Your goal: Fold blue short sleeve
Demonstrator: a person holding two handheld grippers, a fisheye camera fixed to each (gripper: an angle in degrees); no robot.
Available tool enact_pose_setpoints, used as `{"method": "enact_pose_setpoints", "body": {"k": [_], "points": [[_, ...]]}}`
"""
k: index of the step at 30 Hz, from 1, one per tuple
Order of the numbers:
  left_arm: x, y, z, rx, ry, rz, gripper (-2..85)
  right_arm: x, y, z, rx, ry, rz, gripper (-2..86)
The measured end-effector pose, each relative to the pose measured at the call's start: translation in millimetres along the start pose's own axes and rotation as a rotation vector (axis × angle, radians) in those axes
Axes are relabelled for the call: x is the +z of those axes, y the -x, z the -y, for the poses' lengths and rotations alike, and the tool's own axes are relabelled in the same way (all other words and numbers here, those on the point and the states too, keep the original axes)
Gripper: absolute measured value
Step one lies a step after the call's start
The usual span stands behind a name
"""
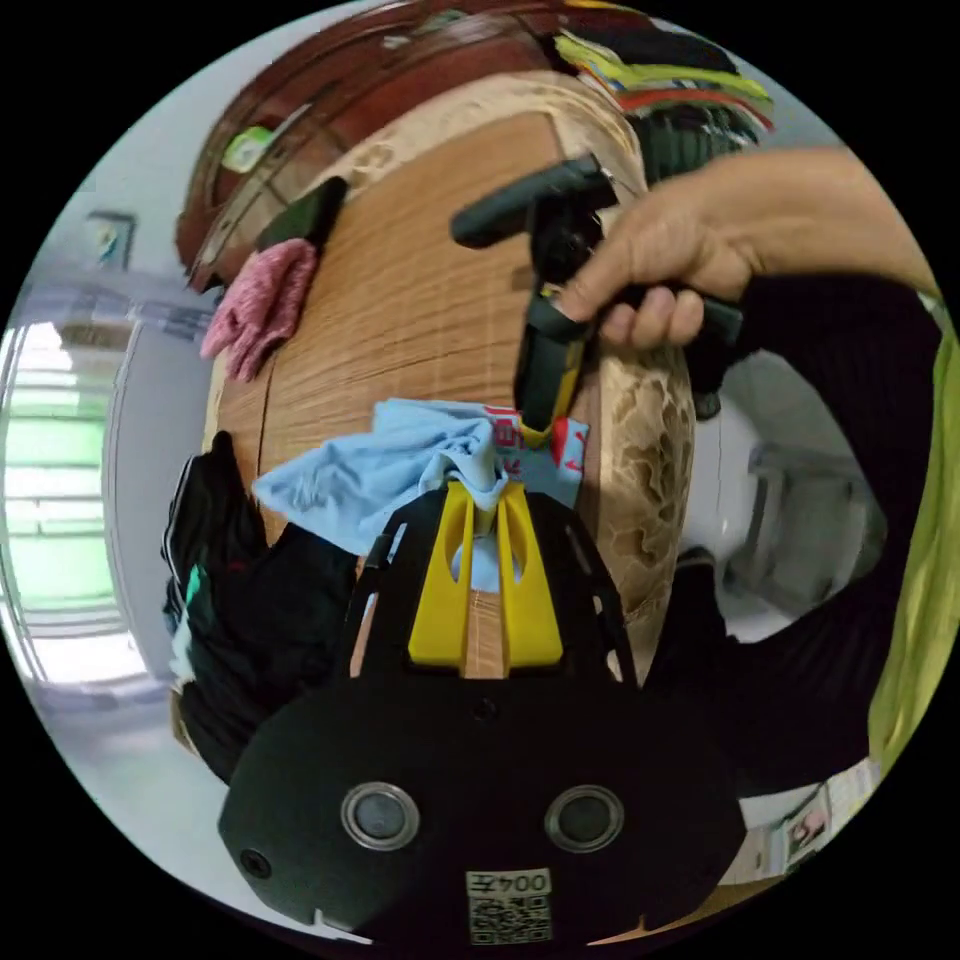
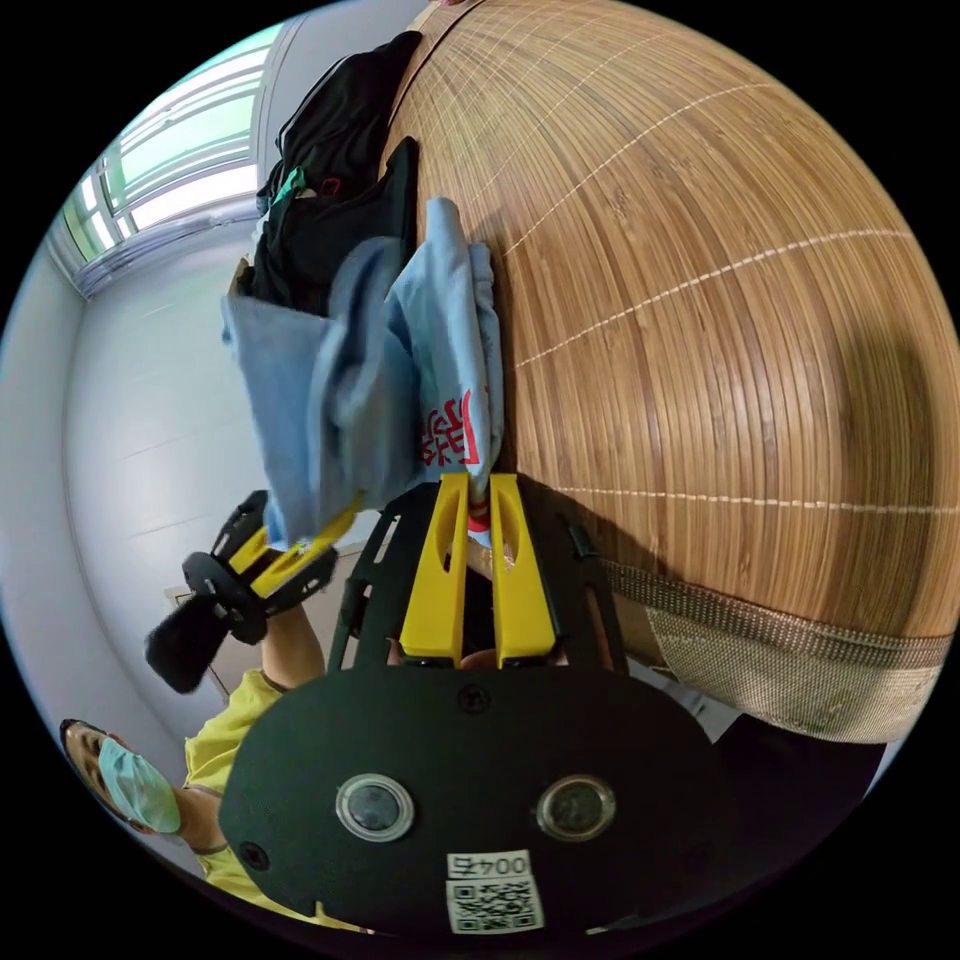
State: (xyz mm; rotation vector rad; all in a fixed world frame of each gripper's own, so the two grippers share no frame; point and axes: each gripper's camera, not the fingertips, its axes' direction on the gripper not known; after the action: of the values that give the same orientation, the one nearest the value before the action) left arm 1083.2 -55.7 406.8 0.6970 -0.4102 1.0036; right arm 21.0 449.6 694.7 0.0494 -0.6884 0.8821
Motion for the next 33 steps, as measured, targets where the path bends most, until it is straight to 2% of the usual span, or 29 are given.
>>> {"method": "enact_pose_setpoints", "body": {"k": [4,6,10,14,17,20,22,29,31,33], "points": [[-20.1,-24.7,64.8,0.119,0.135,0.061,4.2,1.1,27.6,2.4,-0.009,-0.001,0.015,5.0],[-41.3,-41.0,96.7,0.178,0.196,0.165,4.6,-3.2,40.4,1.0,-0.014,-0.019,0.003,5.2],[-71.6,-55.9,130.5,0.169,0.259,0.246,5.8,-33.0,76.5,-10.4,-0.036,-0.134,-0.048,6.5],[-102.6,-73.0,158.5,0.139,0.31,0.365,7.5,-47.9,152.3,-20.1,-0.229,-0.197,-0.205,9.3],[-115.8,-87.6,171.9,0.143,0.343,0.412,7.5,-25.0,245.2,-19.6,-0.481,-0.121,-0.38,10.7],[-122.5,-104.6,178.1,0.171,0.358,0.493,7.0,29.8,328.9,-15.2,-0.684,0.012,-0.625,12.0],[-124.9,-113.0,177.1,0.174,0.35,0.537,6.7,85.4,374.9,-11.9,-0.802,0.104,-0.859,13.5],[-128.5,-121.4,155.0,0.104,0.313,0.548,5.2,217.5,415.7,-12.6,-0.991,0.284,-1.401,15.8],[-125.5,-120.8,145.7,0.09,0.308,0.536,5.0,236.9,411.2,-13.3,-1.02,0.305,-1.564,9.8],[-119.1,-119.4,128.8,0.065,0.294,0.52,4.8,233.9,409.8,-13.5,-1.043,0.291,-1.614,3.1]]}}
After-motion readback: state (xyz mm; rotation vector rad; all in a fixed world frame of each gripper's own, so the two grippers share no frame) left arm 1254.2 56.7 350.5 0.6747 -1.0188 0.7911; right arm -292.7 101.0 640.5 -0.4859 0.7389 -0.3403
